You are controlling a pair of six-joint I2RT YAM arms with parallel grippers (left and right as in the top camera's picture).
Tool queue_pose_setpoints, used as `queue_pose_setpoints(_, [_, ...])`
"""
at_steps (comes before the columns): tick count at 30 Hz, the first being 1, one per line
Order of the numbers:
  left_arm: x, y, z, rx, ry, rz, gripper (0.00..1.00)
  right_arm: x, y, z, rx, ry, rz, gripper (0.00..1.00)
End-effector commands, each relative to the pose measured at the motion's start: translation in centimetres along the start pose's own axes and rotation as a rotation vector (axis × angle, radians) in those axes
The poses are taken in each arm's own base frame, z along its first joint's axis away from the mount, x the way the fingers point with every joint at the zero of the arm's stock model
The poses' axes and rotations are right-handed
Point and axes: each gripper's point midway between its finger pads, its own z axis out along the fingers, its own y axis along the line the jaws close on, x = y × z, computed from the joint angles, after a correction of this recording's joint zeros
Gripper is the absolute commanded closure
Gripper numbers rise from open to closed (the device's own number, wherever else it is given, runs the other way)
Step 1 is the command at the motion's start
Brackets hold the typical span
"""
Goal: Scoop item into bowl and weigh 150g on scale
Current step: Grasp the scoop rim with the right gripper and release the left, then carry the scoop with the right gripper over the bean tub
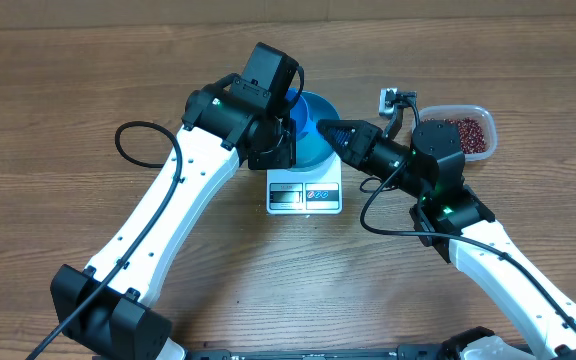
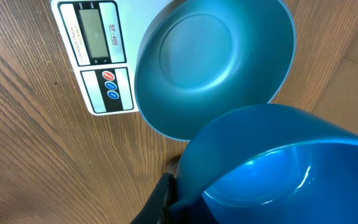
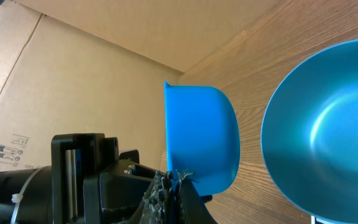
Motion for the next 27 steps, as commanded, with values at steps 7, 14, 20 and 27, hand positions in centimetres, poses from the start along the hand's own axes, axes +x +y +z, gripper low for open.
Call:
queue_pose_setpoints(7, [0.6,0.0,0.2,0.001,0.006,0.002,0.08,-0.4,1.2,0.1,-0.024,-0.004,-0.015,0.96])
queue_pose_setpoints(14, [0.7,-0.7,0.0,0.016,0.04,0.102,0.0,-1.3,0.5,-0.2,-0.004,-0.034,-0.013,0.96])
queue_pose_setpoints(20, [0.2,-2.8,-2.4,0.118,0.054,0.306,0.01,-3.0,-0.5,-1.0,0.021,-0.076,-0.036,0.96])
queue_pose_setpoints(27, [-4.4,-5.5,-8.5,0.282,-0.05,0.658,0.0,-5.1,-1.7,-2.1,0.058,-0.125,-0.183,0.96])
